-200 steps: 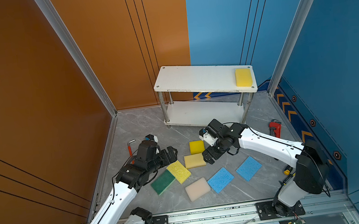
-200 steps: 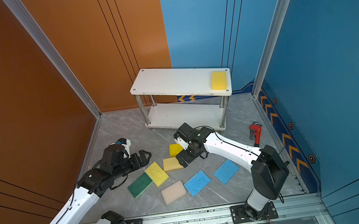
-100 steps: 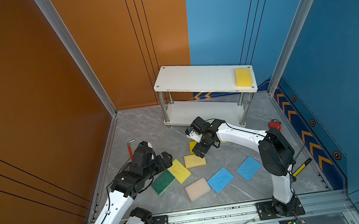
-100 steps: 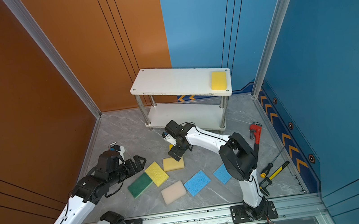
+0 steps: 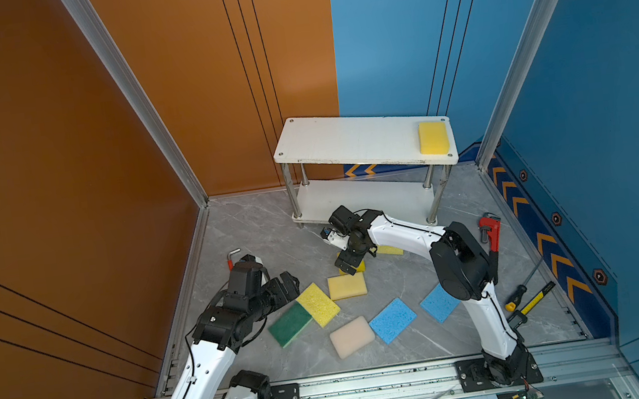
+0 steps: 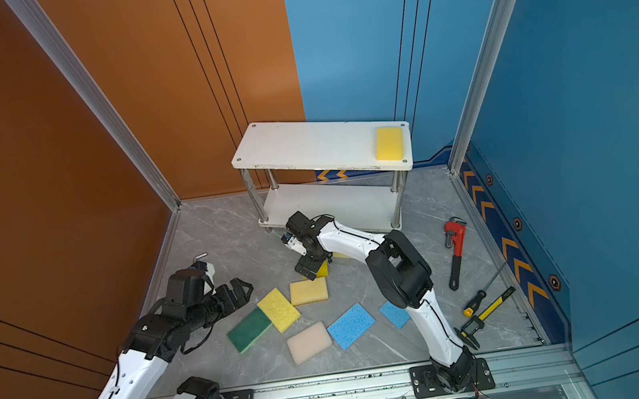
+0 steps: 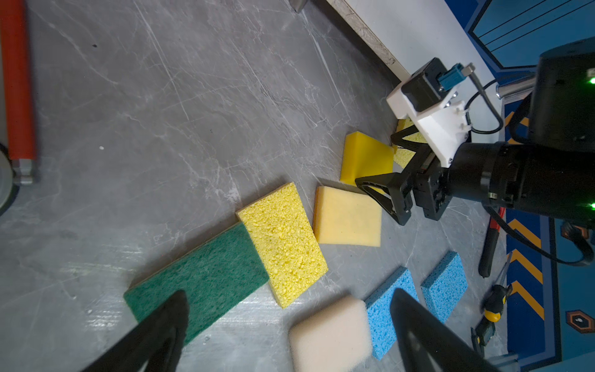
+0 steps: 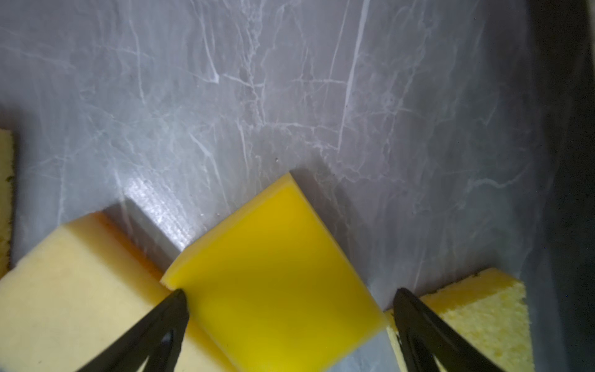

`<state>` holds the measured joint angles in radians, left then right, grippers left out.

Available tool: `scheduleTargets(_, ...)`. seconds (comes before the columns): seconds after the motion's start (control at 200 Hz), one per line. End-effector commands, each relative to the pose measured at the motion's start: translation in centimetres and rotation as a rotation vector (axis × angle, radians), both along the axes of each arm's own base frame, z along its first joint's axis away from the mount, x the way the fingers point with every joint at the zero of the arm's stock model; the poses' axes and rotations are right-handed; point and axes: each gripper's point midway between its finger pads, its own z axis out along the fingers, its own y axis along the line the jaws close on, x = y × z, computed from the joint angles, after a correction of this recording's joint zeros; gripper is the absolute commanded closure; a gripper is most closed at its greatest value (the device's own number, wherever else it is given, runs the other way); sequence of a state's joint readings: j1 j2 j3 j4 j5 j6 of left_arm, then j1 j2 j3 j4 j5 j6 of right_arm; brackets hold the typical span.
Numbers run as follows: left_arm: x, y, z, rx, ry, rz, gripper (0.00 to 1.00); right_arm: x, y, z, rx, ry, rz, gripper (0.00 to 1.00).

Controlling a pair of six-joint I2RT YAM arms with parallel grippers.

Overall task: Arrange cleaning sponges on a shelf
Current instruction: Move the cleaning sponge to the center of the table.

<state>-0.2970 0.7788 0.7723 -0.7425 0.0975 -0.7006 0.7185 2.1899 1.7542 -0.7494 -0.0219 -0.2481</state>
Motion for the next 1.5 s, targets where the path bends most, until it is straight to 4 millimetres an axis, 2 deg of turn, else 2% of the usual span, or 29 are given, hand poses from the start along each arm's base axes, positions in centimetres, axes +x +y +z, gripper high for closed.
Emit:
scheduleTargets(0.0, -0.9, 0.3, -0.5, -0.003, 0.029, -0.021, 0.02, 0.1, -0.6, -0.4, -0.032, 0.024, 0.002, 0.0)
scheduleTargets(0.055, -0.8, 0.4, -0.5, -0.009, 0.03, -0.015, 0.02, 0.1, -1.0, -1.1, -0.05, 0.033, -0.019, 0.01)
scheduleTargets(0.065, -0.8, 0.4, -0.5, -0.01, 0.029, -0.014, 0.02, 0.5, -0.6, -0.5, -0.037, 0.02, -0.023, 0.01)
scheduleTargets(0.085, -0.8, 0.5, -0.6, -0.012, 0.031, -0.013, 0.02, 1.7, -1.6, -0.4, -0.031, 0.021, -0.063, 0.01)
scheduleTargets(0.18, -0.7, 0.6, -0.7, -0.017, 0.039, -0.007, 0.02, 2.4, -1.8, -0.5, -0.018, 0.029, -0.116, 0.05)
scheduleTargets(0.365, -0.6, 0.7, -0.8, -0.017, 0.048, -0.005, 0.02, 2.4, -1.7, -0.7, -0.032, 0.033, -0.14, 0.16)
scheduleTargets(0.511, -0.6, 0.7, -0.9, -0.017, 0.05, -0.004, 0.02, 2.1, -1.9, -0.6, -0.036, 0.051, -0.168, 0.18)
scheduleTargets(0.591, -0.6, 0.7, -0.9, -0.017, 0.048, -0.002, 0.02, 1.6, -2.0, -0.1, -0.03, 0.081, -0.2, 0.16)
scheduleTargets(0.791, -0.9, 0.9, -0.9, -0.025, 0.041, 0.017, 0.02, -1.6, -2.0, 1.3, -0.034, 0.173, -0.196, 0.0)
scheduleTargets(0.851, -1.0, 1.0, -1.0, -0.028, 0.04, 0.024, 0.02, -2.1, -2.4, 1.6, -0.042, 0.175, -0.185, 0.0)
scheduleTargets(0.946, -1.1, 1.0, -1.0, -0.036, 0.039, 0.031, 0.02, -1.5, -3.1, 1.8, -0.066, 0.144, -0.171, 0.0)
scheduleTargets(1.026, -1.2, 1.0, -1.0, -0.04, 0.039, 0.033, 0.02, 0.0, -3.4, 2.1, -0.094, 0.084, -0.157, 0.0)
scheduleTargets(1.186, -1.0, 0.8, -0.6, -0.047, 0.035, 0.024, 0.02, 1.7, -2.1, 2.2, -0.053, 0.062, -0.132, 0.0)
scheduleTargets(1.331, -0.8, 0.6, -0.3, -0.047, 0.032, 0.016, 0.02, 1.0, -1.0, 1.2, -0.021, 0.113, -0.092, 0.0)
scheduleTargets(1.496, -1.0, 0.7, -0.5, -0.046, 0.039, 0.017, 0.02, 0.1, -1.3, 0.0, -0.033, 0.155, -0.072, 0.0)
